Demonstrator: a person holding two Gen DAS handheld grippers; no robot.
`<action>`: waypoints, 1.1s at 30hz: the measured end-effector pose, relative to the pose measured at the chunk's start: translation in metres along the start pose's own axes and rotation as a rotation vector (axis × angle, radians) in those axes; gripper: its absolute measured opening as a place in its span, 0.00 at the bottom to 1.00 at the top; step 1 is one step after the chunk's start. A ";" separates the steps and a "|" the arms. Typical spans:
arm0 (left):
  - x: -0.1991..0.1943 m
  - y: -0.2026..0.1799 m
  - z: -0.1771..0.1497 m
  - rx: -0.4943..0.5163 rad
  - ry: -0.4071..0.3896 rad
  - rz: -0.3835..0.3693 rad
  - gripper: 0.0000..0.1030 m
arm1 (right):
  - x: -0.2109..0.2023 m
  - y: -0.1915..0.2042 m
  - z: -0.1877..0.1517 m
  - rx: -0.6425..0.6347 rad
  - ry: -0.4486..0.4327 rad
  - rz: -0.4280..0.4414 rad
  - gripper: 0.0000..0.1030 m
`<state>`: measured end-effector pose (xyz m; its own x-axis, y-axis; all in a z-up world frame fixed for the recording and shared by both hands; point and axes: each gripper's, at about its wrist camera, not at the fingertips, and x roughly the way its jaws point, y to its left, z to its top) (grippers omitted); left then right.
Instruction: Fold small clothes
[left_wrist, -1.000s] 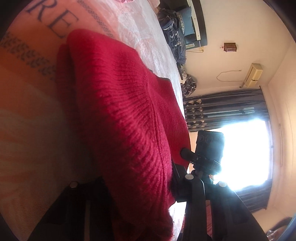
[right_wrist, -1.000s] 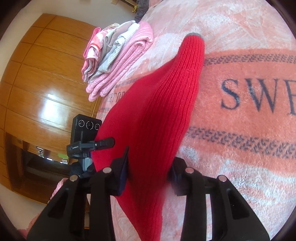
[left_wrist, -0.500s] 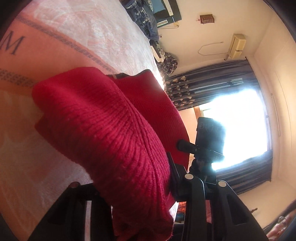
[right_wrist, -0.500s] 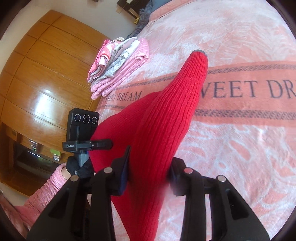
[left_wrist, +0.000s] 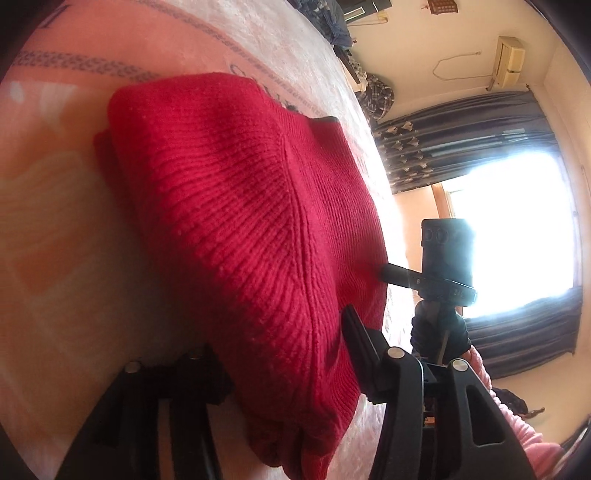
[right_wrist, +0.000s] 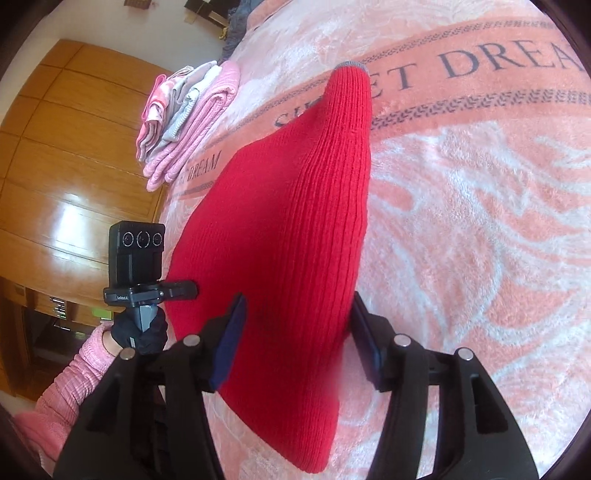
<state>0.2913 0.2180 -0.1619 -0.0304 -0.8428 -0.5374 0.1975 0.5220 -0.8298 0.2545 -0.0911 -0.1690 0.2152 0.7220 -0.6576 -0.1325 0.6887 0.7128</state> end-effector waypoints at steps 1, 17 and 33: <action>-0.001 -0.002 -0.003 -0.010 0.004 0.001 0.59 | -0.004 0.000 -0.007 0.002 0.003 -0.001 0.59; 0.003 -0.032 -0.062 0.112 0.113 0.132 0.43 | -0.002 0.007 -0.077 -0.006 0.098 0.044 0.19; -0.008 -0.014 -0.067 0.151 0.145 0.123 0.28 | 0.005 -0.001 -0.087 -0.046 0.090 -0.012 0.22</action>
<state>0.2228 0.2262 -0.1566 -0.1355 -0.7404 -0.6584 0.3526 0.5849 -0.7304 0.1716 -0.0821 -0.1944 0.1298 0.7154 -0.6865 -0.1750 0.6980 0.6943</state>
